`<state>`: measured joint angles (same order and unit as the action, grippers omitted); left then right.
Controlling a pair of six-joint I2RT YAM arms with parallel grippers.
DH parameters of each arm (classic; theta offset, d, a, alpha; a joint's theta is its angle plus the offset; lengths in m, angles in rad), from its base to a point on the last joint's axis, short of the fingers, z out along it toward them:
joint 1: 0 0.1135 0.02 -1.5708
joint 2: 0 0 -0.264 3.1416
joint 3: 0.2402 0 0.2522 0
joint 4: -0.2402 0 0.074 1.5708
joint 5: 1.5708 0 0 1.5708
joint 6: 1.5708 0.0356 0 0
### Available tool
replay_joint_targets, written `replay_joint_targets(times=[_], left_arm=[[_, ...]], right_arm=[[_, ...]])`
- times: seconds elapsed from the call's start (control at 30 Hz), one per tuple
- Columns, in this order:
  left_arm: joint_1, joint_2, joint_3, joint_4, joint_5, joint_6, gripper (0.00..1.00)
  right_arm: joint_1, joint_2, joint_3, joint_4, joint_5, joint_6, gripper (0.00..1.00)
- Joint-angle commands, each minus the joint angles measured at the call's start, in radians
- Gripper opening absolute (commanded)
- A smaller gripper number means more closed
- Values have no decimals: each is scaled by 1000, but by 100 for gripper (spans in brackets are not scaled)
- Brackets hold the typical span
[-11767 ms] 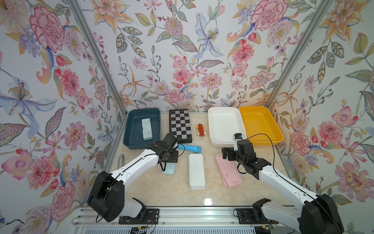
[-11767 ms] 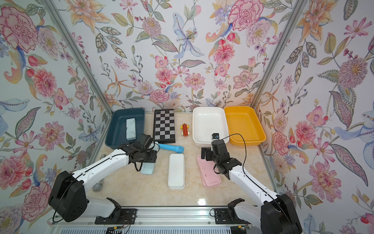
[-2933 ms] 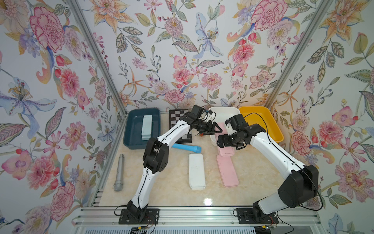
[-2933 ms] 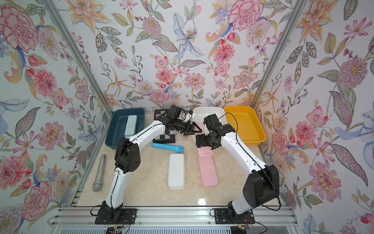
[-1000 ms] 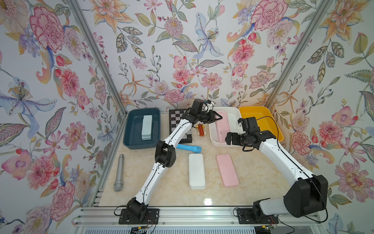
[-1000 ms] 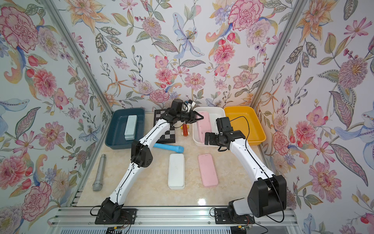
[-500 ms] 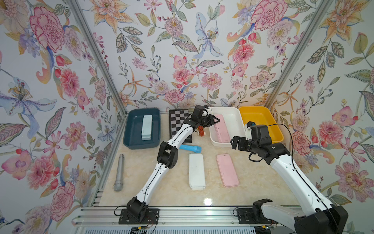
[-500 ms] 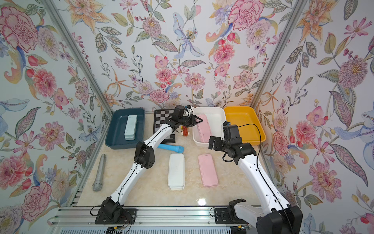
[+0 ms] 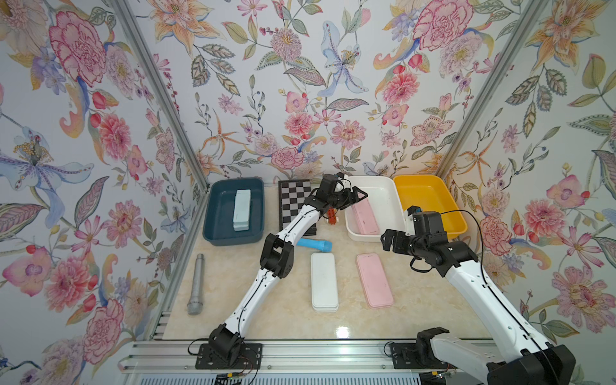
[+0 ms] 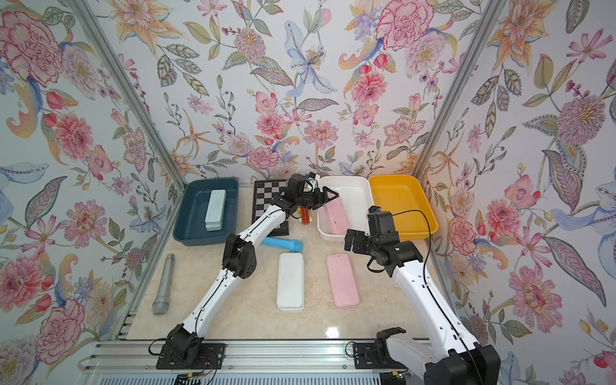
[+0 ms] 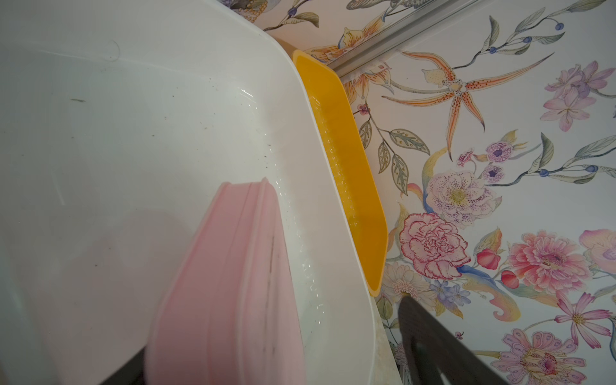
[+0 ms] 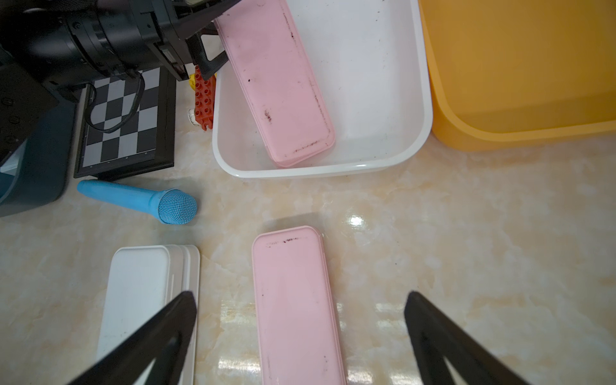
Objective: Place the pencil cases by color into the storage box
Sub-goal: Place the pencil case at the storage box.
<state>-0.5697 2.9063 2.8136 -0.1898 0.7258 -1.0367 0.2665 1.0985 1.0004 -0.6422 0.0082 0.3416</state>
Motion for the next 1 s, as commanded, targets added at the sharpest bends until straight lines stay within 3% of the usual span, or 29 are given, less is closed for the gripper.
replay_joint_targets(times=[0.0, 0.3, 0.43, 0.6, 0.97], left_arm=[[-7, 22, 15, 12, -5, 8, 98], [-16, -16, 7, 19, -26, 27, 98], [-24, -101, -85, -6, -75, 130, 98], [-27, -116, -83, -83, -116, 224, 98], [-112, -166, -86, -212, -266, 629, 98]], right_arm=[[-6, -12, -19, 20, -5, 20, 100], [-6, -10, -40, 29, -8, 23, 100], [-6, 0, -48, 42, -20, 29, 100], [-6, 11, -52, 53, -28, 32, 100], [-6, 23, -70, 67, -41, 35, 100]])
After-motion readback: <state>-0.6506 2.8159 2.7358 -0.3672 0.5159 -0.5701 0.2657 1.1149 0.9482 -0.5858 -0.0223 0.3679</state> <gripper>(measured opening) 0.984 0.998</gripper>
